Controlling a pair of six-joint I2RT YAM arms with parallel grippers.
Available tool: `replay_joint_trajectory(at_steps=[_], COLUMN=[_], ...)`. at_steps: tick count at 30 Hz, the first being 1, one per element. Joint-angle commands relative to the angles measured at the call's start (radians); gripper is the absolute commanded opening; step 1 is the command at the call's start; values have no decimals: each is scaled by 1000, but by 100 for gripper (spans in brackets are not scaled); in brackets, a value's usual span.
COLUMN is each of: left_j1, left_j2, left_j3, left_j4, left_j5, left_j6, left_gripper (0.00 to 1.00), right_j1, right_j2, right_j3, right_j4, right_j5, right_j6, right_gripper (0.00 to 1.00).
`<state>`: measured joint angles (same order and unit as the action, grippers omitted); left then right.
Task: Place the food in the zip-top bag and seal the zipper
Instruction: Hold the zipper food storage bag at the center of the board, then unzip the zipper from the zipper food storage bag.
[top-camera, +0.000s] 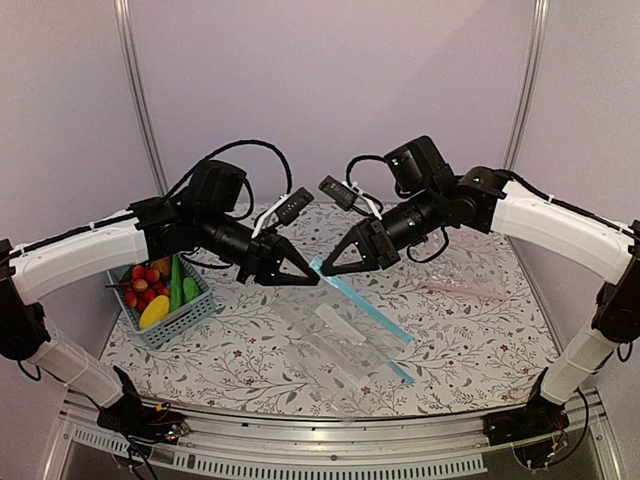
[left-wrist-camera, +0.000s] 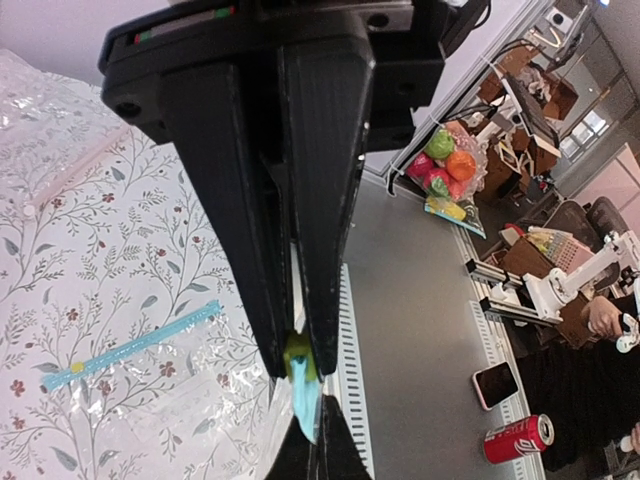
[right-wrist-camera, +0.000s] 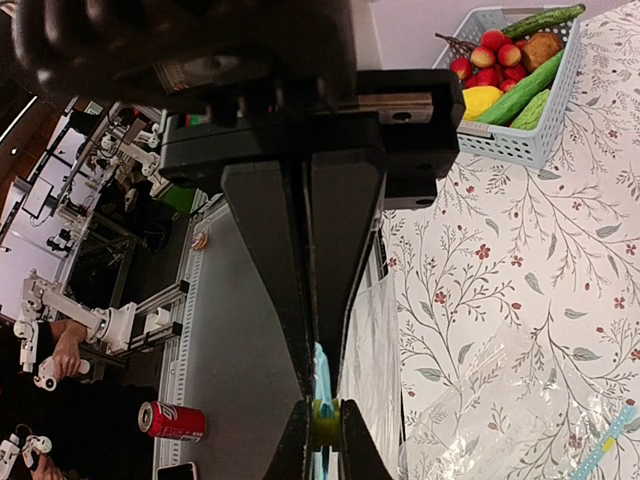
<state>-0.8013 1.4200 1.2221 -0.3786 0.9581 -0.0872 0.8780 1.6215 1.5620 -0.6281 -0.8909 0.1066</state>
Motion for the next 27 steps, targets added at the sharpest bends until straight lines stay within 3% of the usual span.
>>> replay_joint_trajectory(at_steps=[1,27], left_j1=[26,108], left_j2=[-16,-46], left_j3=[-2,0], left_j4=[56,34], left_j5=[16,-107], left_j6=[-19,-32], left_gripper=[0,0], right_j1=[7,6], right_j2=[-29,-57], right_j3=[-8,-17], right_j4=[-79,-123], right_j5=[47,116], right_j6=[-35,-56], right_gripper=[0,0])
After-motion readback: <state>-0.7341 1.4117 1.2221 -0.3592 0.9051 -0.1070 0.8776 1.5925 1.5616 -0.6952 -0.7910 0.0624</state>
